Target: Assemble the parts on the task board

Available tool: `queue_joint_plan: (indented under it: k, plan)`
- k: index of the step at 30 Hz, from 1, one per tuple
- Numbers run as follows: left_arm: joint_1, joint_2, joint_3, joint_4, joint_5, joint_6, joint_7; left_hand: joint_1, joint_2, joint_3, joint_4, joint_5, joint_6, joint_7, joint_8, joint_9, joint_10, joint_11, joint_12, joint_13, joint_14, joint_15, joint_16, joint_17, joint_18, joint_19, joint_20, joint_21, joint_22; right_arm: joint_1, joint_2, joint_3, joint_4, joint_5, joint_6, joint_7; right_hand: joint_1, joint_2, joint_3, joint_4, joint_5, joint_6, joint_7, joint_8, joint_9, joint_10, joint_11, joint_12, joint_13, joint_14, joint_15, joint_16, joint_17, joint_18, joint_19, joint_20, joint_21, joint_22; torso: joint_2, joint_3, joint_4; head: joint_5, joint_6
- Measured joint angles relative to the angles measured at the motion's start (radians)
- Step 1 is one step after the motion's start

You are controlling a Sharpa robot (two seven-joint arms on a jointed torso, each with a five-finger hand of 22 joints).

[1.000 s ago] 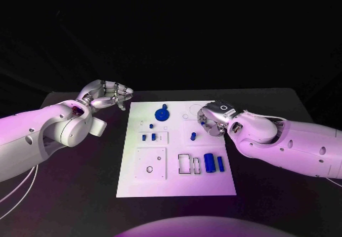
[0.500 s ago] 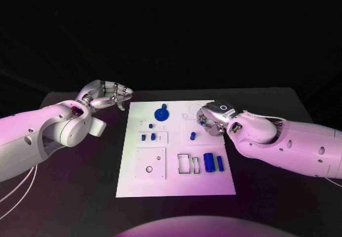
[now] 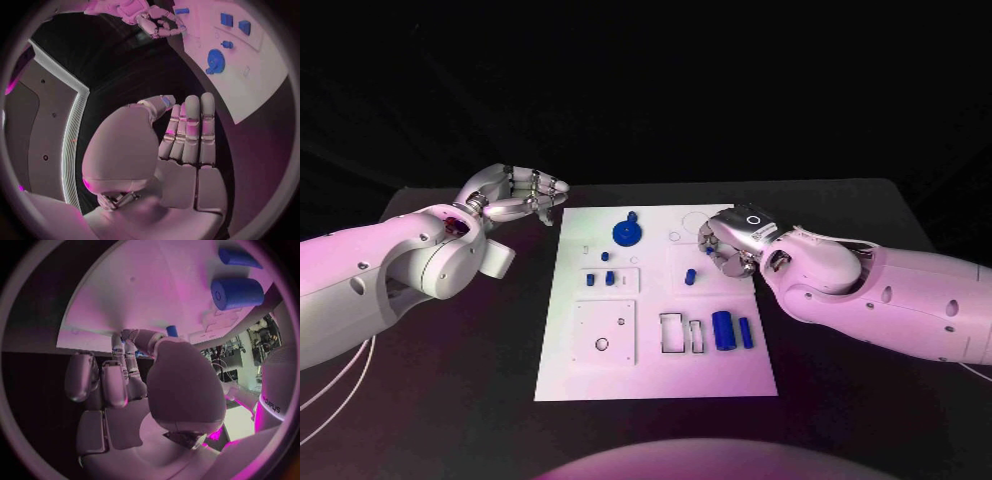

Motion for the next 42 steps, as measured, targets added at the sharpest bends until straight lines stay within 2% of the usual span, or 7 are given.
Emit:
queue_joint_plan:
  k: [29, 35, 42]
  plan:
    - [0.000, -0.001, 0.000, -0.003, -0.001, 0.012, -0.012, -0.004, 0.004, -0.004, 0.001, 0.000, -0.011, 0.003, -0.006, -0.002, -0.012, 0.005, 0.000, -0.002, -0.004, 0.004, -0.003, 0.000, 0.000, 0.000, 0.000, -0.004, -0.004, 0.016, -0.036, 0.005, 0.050, 0.024, -0.022, -0.001, 0.004, 0.006, -0.001, 0.000, 0.004, 0.002, 0.002, -0.004, 0.000, 0.000, 0.000, 0.002, 0.001, 0.000, 0.000, 0.000, -0.002, 0.000, 0.003, -0.003, 0.004, 0.000, 0.000, -0.0008, 0.0007, -0.003, 0.005]
    - [0.000, -0.001, 0.000, -0.003, -0.001, 0.015, -0.016, -0.004, 0.004, -0.004, 0.001, 0.000, -0.015, 0.007, -0.010, -0.002, -0.012, 0.005, 0.000, -0.002, -0.004, 0.004, -0.003, 0.000, 0.000, 0.000, 0.000, -0.008, -0.006, 0.020, -0.063, 0.008, 0.112, 0.043, -0.033, -0.002, 0.006, 0.007, 0.001, 0.002, 0.002, 0.002, 0.002, -0.001, 0.000, 0.000, 0.000, 0.001, 0.001, 0.000, 0.000, 0.000, -0.006, 0.000, 0.003, -0.003, 0.004, 0.000, 0.000, -0.0009, 0.0005, 0.001, 0.004]
    - [0.000, 0.001, 0.000, -0.003, -0.002, 0.018, -0.018, -0.004, 0.004, -0.004, 0.001, 0.000, -0.015, 0.007, -0.010, -0.002, -0.018, 0.004, 0.000, -0.002, -0.004, 0.004, -0.003, 0.000, 0.000, 0.000, 0.000, -0.008, -0.006, 0.030, -0.071, 0.012, 0.185, 0.060, -0.068, 0.000, 0.006, 0.008, 0.001, 0.002, 0.000, 0.002, 0.002, -0.001, -0.002, 0.000, 0.000, 0.001, 0.002, 0.000, 0.000, 0.000, -0.006, 0.000, 0.003, -0.003, 0.009, 0.000, -0.002, -0.0021, 0.0005, 0.003, 0.007]
